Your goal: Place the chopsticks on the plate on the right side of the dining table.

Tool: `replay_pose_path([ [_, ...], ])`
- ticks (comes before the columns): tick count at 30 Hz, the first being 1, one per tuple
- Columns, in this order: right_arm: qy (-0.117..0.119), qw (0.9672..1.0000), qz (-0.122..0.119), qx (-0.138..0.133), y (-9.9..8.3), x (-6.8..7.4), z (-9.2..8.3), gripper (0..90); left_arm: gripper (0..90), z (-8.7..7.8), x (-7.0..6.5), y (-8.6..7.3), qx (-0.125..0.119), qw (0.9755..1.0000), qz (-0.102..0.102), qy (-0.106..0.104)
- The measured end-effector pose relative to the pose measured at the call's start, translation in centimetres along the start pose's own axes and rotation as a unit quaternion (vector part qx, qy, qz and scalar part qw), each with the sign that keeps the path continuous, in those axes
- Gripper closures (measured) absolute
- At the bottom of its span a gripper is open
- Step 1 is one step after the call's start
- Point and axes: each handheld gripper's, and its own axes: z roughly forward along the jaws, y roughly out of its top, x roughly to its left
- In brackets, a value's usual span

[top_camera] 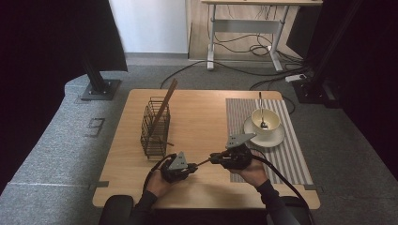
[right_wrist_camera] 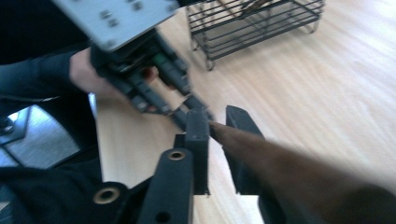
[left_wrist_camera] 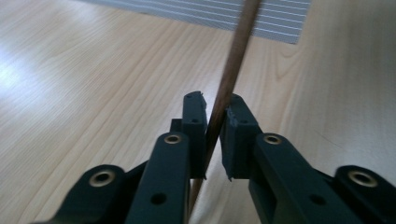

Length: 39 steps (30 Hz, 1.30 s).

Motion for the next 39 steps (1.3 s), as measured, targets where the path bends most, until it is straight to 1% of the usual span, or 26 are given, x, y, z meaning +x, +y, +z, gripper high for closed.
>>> replay_pose_path([
  [1, -0.009, 1.0, 0.002, -0.002, 0.0, -0.1, -0.1, 71.9, 84.5, 0.0, -0.2, 0.2, -0.002, 1.0, 0.001, -0.003],
  [2, -0.018, 0.9998, 0.003, -0.002, 0.0, -0.3, -0.1, 70.9, 85.2, 0.0, -0.2, 0.3, -0.005, 1.0, -0.004, -0.008],
  [4, -0.019, 0.9998, 0.009, -0.004, -0.1, -0.5, -0.2, 64.0, 85.3, 0.1, -0.2, 0.3, -0.003, 0.9999, -0.002, -0.013],
  [5, -0.024, 0.9996, 0.013, -0.007, -0.1, -0.5, -0.2, 58.8, 85.4, 0.2, -0.2, 0.3, -0.001, 0.9999, -0.005, -0.014],
  [9, -0.041, 0.9988, 0.024, -0.014, 0.0, -0.8, -0.3, 45.5, 85.3, 0.2, 0.0, 0.2, 0.002, 0.9997, -0.016, -0.021],
  [11, -0.047, 0.9984, 0.027, -0.016, 0.0, -0.9, -0.4, 40.5, 85.3, 0.1, 0.1, 0.2, 0.001, 0.9994, -0.021, -0.026],
  [14, -0.063, 0.9974, 0.029, -0.022, 0.1, -1.0, -0.6, 34.2, 85.2, 0.2, 0.0, 0.3, 0.005, 0.9992, -0.022, -0.032],
  [18, -0.084, 0.9956, 0.031, -0.03, 0.2, -1.1, -0.9, 27.8, 85.1, 0.5, -0.1, 0.3, 0.014, 0.9987, -0.026, -0.041],
  [21, -0.101, 0.9938, 0.031, -0.035, 0.3, -1.1, -1.1, 25.2, 85.0, 0.7, -0.3, 0.5, 0.017, 0.9984, -0.026, -0.046],
  [25, -0.122, 0.9912, 0.032, -0.04, 0.3, -1.2, -1.3, 24.0, 85.0, 0.6, -0.4, 0.6, 0.016, 0.9982, -0.023, -0.052],
  [29, -0.141, 0.989, 0.028, -0.035, 0.3, -1.5, -1.5, 23.2, 85.0, 0.4, -0.3, 0.6, 0.008, 0.9982, -0.026, -0.053],
  [33, -0.145, 0.9884, 0.034, -0.028, 0.0, -2.0, -1.6, 22.6, 85.0, 0.2, -0.1, 0.4, 0.003, 0.9982, -0.03, -0.052],
  [39, -0.149, 0.987, 0.056, -0.02, -0.9, -3.5, -1.6, 21.8, 85.0, -0.2, 0.2, 0.3, -0.008, 0.9981, -0.036, -0.049],
])
